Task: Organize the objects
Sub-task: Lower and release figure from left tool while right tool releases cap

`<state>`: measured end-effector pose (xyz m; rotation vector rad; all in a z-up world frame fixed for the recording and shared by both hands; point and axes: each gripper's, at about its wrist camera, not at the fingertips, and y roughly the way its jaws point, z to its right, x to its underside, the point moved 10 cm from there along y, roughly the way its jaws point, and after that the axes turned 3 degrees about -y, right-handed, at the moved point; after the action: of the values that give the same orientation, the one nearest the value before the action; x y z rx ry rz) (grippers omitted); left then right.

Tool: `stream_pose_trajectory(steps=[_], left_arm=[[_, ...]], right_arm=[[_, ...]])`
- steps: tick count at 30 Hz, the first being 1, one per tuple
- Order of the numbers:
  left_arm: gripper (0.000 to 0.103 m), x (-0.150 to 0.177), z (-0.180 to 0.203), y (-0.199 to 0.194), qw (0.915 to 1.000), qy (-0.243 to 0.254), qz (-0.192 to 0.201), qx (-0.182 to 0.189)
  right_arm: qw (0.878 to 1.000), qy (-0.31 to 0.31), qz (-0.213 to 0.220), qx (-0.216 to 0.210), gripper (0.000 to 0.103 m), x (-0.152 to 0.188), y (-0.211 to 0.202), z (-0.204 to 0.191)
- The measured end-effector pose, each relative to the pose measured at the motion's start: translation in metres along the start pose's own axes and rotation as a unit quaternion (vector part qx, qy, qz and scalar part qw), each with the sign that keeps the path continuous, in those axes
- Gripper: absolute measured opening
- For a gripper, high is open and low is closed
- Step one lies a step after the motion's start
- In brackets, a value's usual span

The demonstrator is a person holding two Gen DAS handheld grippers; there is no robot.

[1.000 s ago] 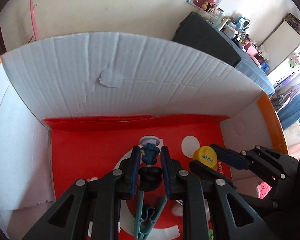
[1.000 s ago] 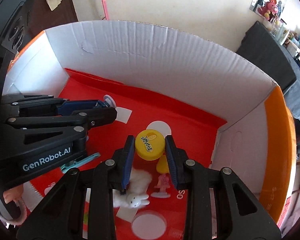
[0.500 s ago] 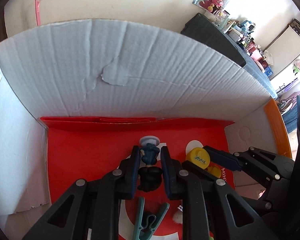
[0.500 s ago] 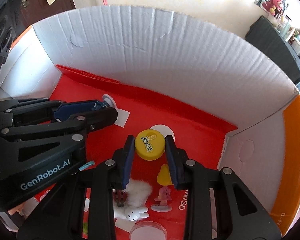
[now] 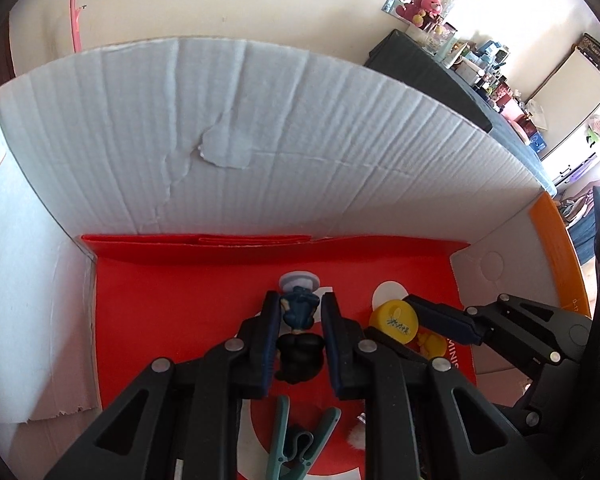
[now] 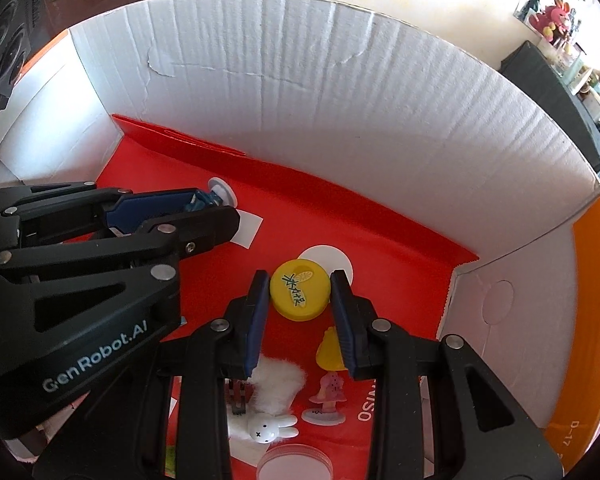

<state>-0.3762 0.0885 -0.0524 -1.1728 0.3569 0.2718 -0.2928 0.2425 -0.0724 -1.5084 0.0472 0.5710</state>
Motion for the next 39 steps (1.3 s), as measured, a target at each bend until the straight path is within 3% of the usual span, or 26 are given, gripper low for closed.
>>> stream_pose_trajectory(steps=[28,31,39], left_arm=[[0.027,0.0,0.006,0.001,1.0,0.005,0.0,0.0],[0.036,-0.001,0.005,-0.001,1.0,0.004,0.001,0.003],[0.037,-0.004,0.003,-0.003,1.0,0.006,0.005,0.003]], right_arm=[[1.0,0.0,0.0,0.001,0.03,0.002,-0.012,-0.001],[1.0,0.003,0.0,-0.001,0.03,-0.004,-0.005,0.005],[1.0,0.006,-0.001,0.0,0.031,-0.001,-0.01,0.011]])
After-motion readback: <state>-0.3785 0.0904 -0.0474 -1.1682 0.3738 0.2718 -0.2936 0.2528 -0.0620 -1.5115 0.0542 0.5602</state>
